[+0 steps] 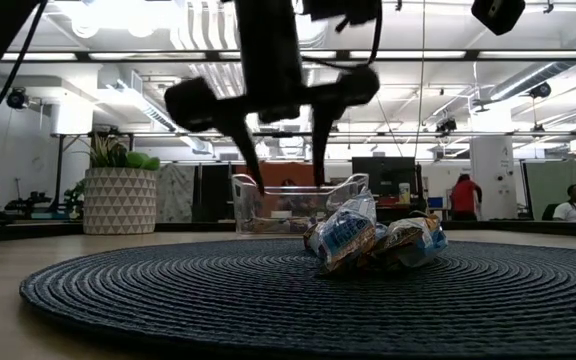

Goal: Pick and place Granola Bars by type
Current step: Put the yellow granola bar into the bottom right transparent bin

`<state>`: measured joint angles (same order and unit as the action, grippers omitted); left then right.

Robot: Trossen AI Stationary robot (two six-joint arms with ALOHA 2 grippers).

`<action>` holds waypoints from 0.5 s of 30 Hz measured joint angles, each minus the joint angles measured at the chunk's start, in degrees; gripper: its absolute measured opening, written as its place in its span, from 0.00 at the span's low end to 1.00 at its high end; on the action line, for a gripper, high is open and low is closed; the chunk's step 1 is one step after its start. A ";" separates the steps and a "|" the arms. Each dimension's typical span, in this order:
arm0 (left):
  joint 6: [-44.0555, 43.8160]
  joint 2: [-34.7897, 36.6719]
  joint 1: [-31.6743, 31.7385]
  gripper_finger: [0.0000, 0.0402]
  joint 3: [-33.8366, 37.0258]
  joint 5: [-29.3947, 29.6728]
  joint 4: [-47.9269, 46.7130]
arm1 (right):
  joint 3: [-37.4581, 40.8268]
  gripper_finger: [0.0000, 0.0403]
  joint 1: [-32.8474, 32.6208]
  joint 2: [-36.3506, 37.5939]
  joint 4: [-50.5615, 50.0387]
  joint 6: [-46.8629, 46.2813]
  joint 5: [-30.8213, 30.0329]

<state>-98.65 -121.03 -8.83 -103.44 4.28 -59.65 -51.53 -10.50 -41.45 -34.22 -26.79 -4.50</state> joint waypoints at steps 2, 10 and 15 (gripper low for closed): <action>0.02 0.00 0.44 0.55 1.21 0.12 0.34 | 0.00 0.03 0.01 0.00 0.02 0.00 -0.05; 1.81 -0.30 1.02 0.55 2.05 0.13 12.63 | 0.00 0.03 0.00 0.00 -0.02 -0.01 -0.06; 2.55 -1.65 1.06 0.55 2.28 -0.97 14.50 | 0.00 0.03 0.02 0.00 -0.07 0.00 -0.09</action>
<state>-96.10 -122.68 -7.77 -101.17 3.31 -45.15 -51.53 -10.48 -41.45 -34.29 -26.79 -4.59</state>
